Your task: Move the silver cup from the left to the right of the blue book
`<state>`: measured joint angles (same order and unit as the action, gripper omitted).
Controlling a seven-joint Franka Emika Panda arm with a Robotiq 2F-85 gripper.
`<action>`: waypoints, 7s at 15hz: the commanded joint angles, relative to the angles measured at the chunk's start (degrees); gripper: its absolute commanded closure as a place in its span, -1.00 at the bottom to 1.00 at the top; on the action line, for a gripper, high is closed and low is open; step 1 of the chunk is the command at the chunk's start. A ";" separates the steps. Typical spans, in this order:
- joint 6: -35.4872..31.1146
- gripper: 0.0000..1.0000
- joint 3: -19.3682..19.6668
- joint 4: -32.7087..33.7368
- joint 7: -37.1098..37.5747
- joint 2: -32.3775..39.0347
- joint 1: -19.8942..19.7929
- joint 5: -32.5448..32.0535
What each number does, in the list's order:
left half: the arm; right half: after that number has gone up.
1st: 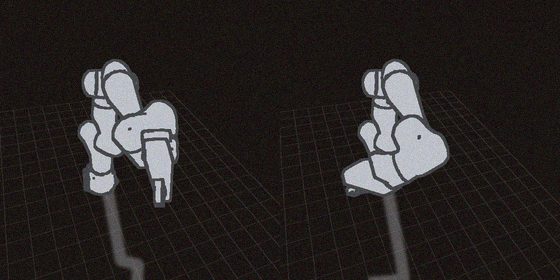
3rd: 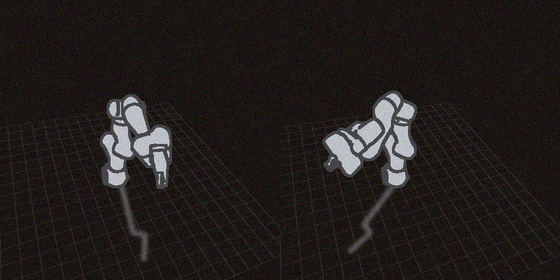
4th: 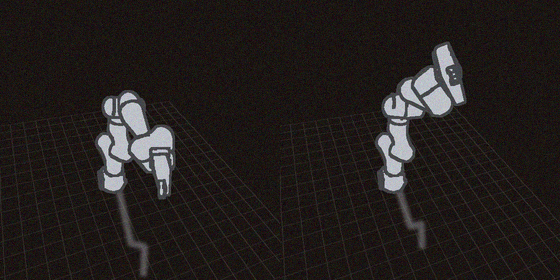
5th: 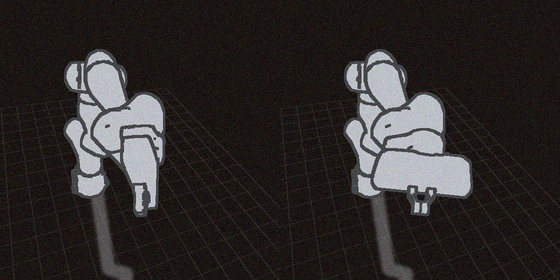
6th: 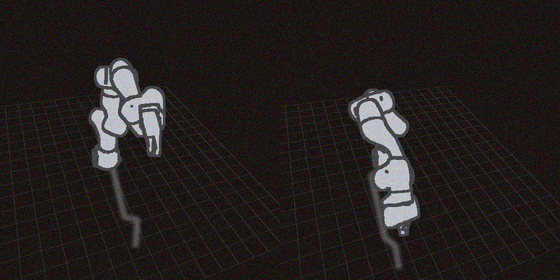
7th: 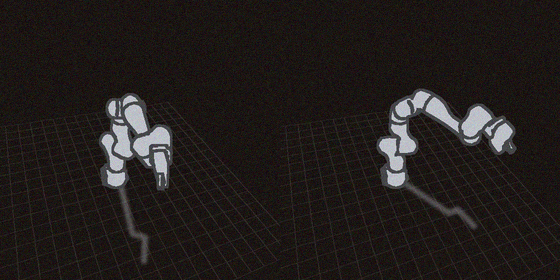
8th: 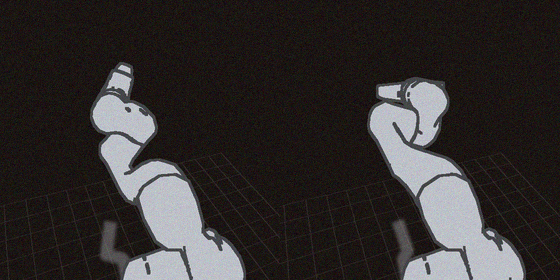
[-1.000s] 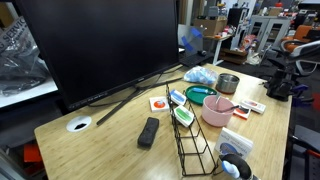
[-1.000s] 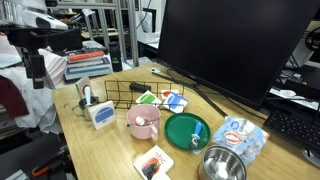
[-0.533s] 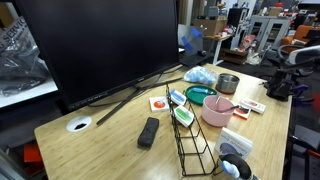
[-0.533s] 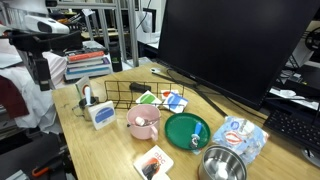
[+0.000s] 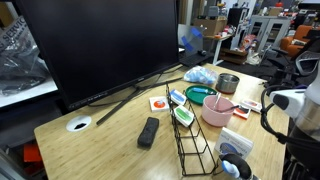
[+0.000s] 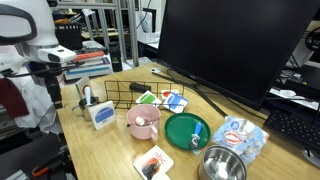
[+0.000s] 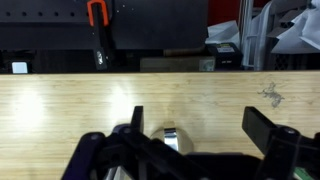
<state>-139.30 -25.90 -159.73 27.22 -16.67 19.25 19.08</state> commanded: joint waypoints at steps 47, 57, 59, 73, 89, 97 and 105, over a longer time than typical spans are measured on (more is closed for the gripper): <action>-15.67 0.92 4.71 2.69 3.37 12.67 1.31 -9.42; -5.41 0.92 4.35 0.40 10.53 -3.81 -2.74 -12.98; -4.82 0.92 4.44 0.87 13.41 -7.46 -5.04 -14.38; 6.10 0.92 12.14 -0.86 30.83 -5.13 -17.17 -12.97; 0.88 0.92 14.36 -0.65 24.86 3.98 -12.38 -4.62; -3.25 0.92 15.42 -0.63 25.27 10.33 -12.26 -1.91; -3.74 0.17 16.41 -0.42 25.80 13.10 -12.60 0.36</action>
<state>-142.24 -10.43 -160.21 53.96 -3.96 6.24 18.21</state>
